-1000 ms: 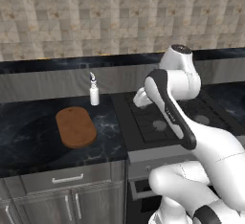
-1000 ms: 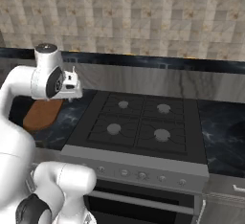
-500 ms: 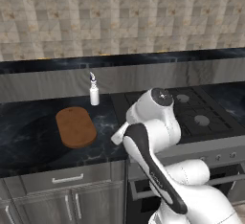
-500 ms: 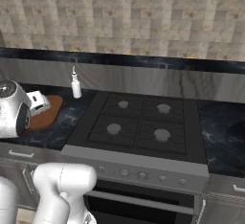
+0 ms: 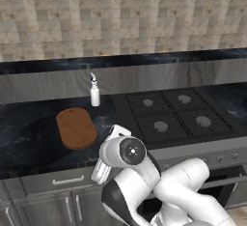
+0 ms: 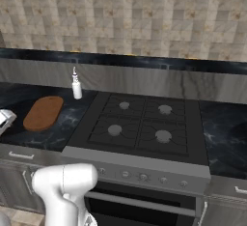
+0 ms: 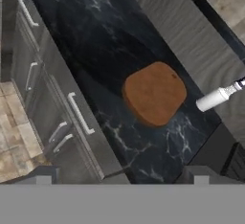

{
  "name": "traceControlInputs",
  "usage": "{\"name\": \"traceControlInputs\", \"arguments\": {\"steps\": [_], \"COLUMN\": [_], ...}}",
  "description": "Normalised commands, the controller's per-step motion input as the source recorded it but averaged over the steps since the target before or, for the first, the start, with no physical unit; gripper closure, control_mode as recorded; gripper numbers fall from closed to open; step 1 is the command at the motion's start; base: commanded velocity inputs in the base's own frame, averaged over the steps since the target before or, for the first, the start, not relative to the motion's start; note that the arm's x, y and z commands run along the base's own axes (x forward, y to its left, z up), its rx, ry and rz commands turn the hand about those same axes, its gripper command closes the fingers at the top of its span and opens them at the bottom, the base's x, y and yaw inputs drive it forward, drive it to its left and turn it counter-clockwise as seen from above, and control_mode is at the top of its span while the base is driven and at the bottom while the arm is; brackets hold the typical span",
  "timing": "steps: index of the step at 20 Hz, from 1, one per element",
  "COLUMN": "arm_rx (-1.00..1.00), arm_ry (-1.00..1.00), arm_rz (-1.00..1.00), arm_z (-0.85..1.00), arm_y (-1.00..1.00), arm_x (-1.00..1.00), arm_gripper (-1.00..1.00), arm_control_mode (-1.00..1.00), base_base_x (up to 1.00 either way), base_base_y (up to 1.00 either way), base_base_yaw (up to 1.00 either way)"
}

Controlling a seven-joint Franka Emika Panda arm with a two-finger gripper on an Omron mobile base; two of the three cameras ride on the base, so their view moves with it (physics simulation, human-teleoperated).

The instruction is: Open the drawer on the left and place the cutting tools on the cutting board.

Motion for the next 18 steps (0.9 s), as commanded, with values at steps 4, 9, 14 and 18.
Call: {"name": "traceControlInputs", "arguments": {"steps": [4, 9, 14, 18], "arm_rx": [-0.13, -0.12, -0.21, -0.28], "arm_ry": [0.00, -0.03, -0.01, -0.04], "arm_rz": [0.06, 0.05, 0.01, 0.00], "arm_z": [-0.37, -0.51, -0.63, -0.65], "arm_y": [0.15, 0.08, 0.21, 0.46], "arm_x": [-0.14, -0.07, 0.00, 0.00], "arm_gripper": [-1.00, -1.00, -1.00, -1.00], "arm_control_mode": [-1.00, -1.00, -1.00, -1.00], "base_base_x": [0.00, 0.00, 0.00, 0.00], "base_base_y": [0.00, 0.00, 0.00, 0.00], "base_base_yaw": [0.00, 0.00, 0.00, 0.00]}}
